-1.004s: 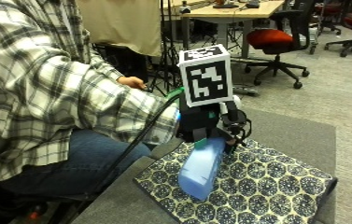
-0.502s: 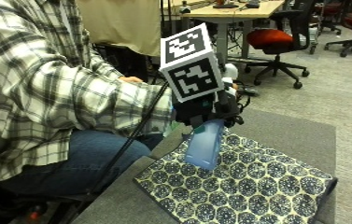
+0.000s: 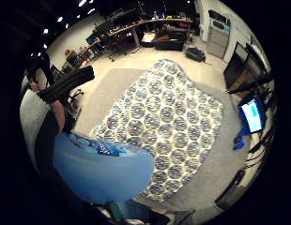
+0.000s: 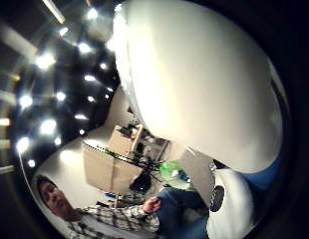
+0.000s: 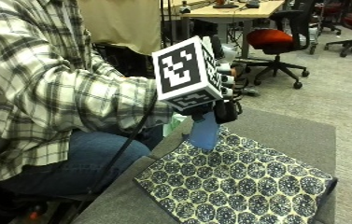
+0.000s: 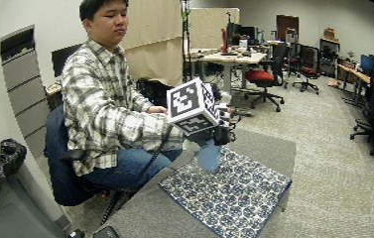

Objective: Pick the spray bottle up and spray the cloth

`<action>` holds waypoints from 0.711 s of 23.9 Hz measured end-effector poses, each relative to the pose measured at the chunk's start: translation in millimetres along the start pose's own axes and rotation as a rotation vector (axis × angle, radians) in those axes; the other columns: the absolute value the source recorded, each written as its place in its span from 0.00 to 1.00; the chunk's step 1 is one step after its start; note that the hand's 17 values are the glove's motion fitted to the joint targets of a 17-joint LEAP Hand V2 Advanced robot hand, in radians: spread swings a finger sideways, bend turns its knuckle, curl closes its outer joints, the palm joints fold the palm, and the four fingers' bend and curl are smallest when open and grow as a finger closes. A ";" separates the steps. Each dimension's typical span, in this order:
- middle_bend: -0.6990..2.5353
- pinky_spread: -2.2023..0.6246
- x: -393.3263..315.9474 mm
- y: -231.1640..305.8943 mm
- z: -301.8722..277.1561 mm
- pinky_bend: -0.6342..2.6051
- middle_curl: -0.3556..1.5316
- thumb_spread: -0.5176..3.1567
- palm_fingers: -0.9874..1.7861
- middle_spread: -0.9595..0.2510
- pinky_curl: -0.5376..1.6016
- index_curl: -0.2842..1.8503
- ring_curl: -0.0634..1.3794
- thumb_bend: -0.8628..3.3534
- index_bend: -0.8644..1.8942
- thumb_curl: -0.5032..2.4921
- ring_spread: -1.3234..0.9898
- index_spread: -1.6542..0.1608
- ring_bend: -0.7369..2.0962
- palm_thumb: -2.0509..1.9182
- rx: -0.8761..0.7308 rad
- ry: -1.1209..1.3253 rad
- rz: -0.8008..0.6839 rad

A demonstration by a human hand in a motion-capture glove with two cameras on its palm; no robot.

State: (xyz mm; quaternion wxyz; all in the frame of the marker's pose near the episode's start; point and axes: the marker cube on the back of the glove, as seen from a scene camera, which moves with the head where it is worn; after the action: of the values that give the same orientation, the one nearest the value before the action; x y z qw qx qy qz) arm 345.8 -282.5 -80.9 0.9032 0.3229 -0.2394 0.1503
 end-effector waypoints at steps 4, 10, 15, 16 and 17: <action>0.40 0.73 -3.9 -8.8 15.4 0.33 0.49 0.16 0.82 0.68 0.43 0.44 0.37 0.20 0.41 0.44 0.48 0.75 0.47 0.80 0.009 -0.133 -0.001; 0.40 0.73 5.8 -48.8 50.0 0.33 0.49 0.17 0.82 0.68 0.43 0.44 0.38 0.20 0.40 0.44 0.48 0.75 0.47 0.80 0.108 -0.352 -0.017; 0.40 0.73 24.6 -85.8 83.4 0.33 0.48 0.17 0.81 0.69 0.43 0.44 0.38 0.20 0.40 0.44 0.49 0.75 0.46 0.80 0.128 -0.414 -0.043; 0.40 0.73 29.1 -94.0 90.8 0.33 0.48 0.17 0.81 0.69 0.43 0.44 0.38 0.20 0.40 0.44 0.49 0.75 0.46 0.80 0.130 -0.418 -0.048; 0.40 0.73 34.1 -102.3 98.3 0.33 0.48 0.17 0.81 0.69 0.43 0.44 0.38 0.20 0.40 0.44 0.49 0.75 0.46 0.80 0.135 -0.422 -0.050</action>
State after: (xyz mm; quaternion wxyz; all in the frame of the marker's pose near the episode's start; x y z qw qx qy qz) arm 385.1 -419.2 -48.6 0.8131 0.4126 -0.4042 0.0725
